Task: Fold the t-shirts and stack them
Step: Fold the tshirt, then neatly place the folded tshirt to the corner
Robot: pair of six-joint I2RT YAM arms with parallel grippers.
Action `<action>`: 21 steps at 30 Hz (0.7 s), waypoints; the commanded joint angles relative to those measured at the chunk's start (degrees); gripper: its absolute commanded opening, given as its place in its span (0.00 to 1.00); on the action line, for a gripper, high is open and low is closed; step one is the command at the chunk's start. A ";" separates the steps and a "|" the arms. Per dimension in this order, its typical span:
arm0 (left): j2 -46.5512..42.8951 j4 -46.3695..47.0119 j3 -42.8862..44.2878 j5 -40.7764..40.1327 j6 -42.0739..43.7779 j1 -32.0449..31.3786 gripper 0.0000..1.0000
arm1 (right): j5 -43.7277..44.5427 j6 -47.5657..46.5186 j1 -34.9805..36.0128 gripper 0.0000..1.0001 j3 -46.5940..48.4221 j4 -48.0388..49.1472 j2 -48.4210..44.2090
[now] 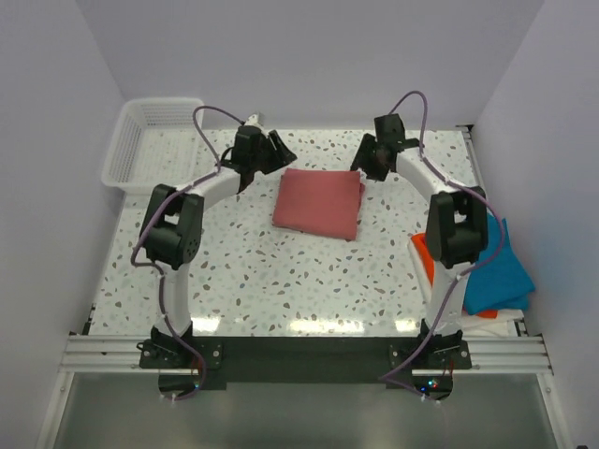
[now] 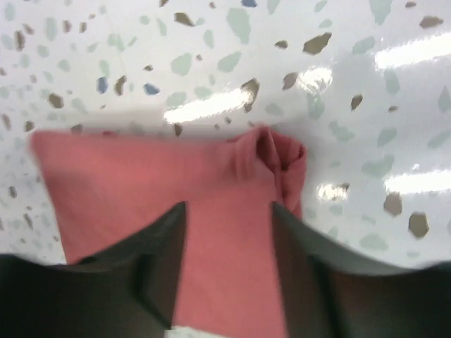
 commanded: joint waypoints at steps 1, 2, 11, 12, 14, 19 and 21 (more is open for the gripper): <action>7.36 5.78 7.37 12.01 2.15 4.24 0.59 | -5.35 -0.72 -3.03 0.61 10.26 -1.43 7.85; 7.82 5.35 8.69 12.91 2.94 4.77 0.65 | -4.83 -1.77 -2.95 0.67 11.60 -2.74 9.79; -8.60 -1.52 -5.77 2.04 2.86 3.39 0.66 | -4.21 -2.31 -1.72 0.82 -11.13 5.67 -2.75; -9.57 -2.30 -8.41 -2.33 3.29 2.15 0.62 | -4.29 -2.31 -1.54 0.82 -12.97 7.86 -4.33; -10.72 -5.11 -10.18 -5.52 4.26 -1.35 0.52 | -4.56 -2.22 -0.84 0.83 -16.50 9.46 -4.78; -6.78 -10.56 -10.10 -12.12 4.97 -7.70 0.27 | -3.16 -2.57 1.18 0.82 -16.52 11.04 -0.84; -5.19 -11.88 -9.84 -14.75 4.71 -9.54 0.19 | -2.63 -2.57 1.71 0.80 -15.81 11.04 0.84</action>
